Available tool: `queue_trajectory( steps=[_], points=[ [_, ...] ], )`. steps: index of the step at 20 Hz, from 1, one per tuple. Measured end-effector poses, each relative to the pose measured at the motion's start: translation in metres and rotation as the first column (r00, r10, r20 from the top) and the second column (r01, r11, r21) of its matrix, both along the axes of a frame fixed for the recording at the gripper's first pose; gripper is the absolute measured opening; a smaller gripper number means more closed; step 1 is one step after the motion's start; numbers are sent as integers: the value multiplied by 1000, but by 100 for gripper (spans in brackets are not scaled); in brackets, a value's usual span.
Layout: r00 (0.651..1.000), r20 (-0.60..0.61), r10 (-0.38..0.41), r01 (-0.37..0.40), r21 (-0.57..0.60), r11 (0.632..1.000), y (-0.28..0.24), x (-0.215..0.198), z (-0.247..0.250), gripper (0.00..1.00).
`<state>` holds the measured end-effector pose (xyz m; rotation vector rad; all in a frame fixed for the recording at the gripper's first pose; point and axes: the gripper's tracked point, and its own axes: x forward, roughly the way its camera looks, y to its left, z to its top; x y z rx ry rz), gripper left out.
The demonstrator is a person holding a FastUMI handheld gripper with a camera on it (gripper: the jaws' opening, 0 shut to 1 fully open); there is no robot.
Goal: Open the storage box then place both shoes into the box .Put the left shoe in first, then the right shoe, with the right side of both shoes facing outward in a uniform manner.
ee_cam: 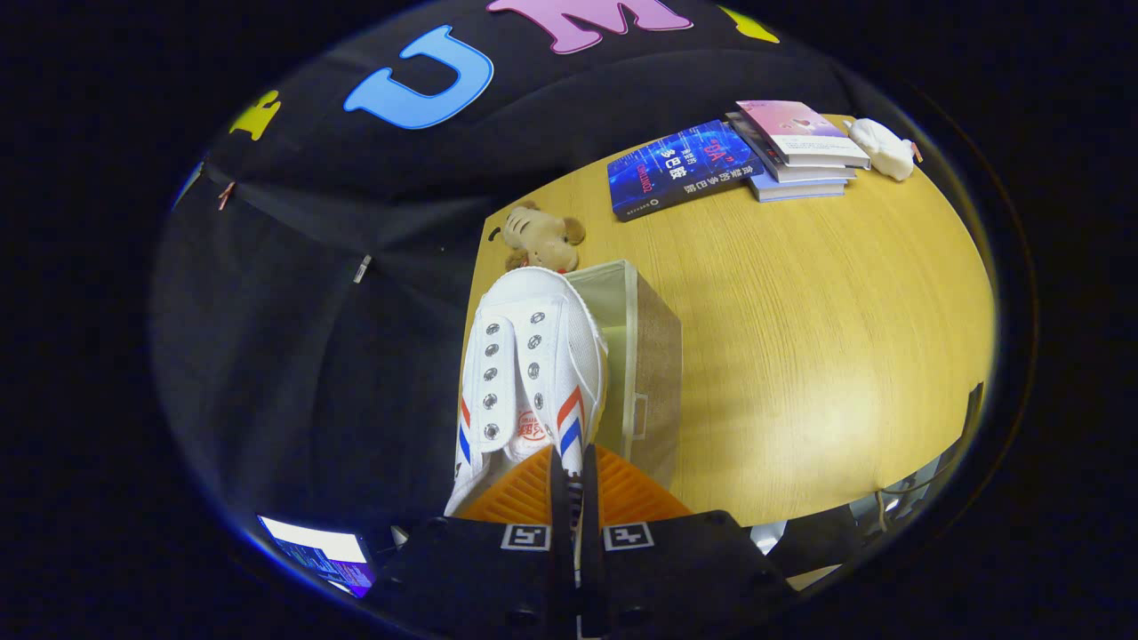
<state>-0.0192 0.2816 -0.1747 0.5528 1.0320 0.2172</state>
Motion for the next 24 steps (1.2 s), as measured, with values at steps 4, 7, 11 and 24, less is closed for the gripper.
queue_trajectory(
  steps=[4,7,11,24],
  points=[
    [999,-34,-15,13,-67,998,10,12,-25,7],
    [999,-45,-18,11,-136,991,10,16,-40,7],
    [997,-70,21,-32,-147,989,25,6,-50,12],
    [971,197,133,-103,-152,983,-3,9,29,99]
  ],
)
